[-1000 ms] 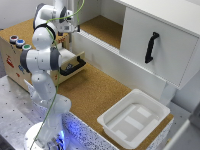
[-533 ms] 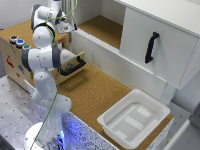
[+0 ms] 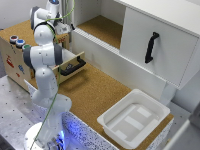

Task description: Put the purple object on top of the drawer

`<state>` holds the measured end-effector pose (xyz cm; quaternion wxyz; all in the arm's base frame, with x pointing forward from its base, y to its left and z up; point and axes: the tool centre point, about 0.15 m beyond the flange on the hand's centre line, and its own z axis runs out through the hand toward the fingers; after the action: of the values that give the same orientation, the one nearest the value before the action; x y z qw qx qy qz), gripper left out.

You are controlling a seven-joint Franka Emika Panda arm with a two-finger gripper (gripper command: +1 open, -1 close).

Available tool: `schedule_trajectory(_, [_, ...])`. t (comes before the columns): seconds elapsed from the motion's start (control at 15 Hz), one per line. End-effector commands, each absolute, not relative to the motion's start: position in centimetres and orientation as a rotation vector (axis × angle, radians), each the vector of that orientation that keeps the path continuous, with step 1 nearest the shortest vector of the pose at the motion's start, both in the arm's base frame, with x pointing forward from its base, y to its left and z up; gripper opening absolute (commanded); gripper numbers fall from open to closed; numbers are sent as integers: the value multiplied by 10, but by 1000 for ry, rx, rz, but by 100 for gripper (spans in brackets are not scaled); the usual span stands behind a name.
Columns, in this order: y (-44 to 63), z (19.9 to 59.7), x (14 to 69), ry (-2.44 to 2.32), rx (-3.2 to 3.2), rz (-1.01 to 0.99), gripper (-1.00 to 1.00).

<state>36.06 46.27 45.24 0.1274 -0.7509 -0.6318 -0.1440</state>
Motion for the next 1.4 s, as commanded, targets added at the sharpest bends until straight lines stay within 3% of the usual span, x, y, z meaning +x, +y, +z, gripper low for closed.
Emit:
schedule_trajectory(0.0, [460,468,365,-1825,-2086,-431,100])
schedule_trajectory(0.33, [440,510,365,-1795,-2106,-543,100])
schedule_trajectory(1.33, [289,484,403,-1298,-2718,-451,100])
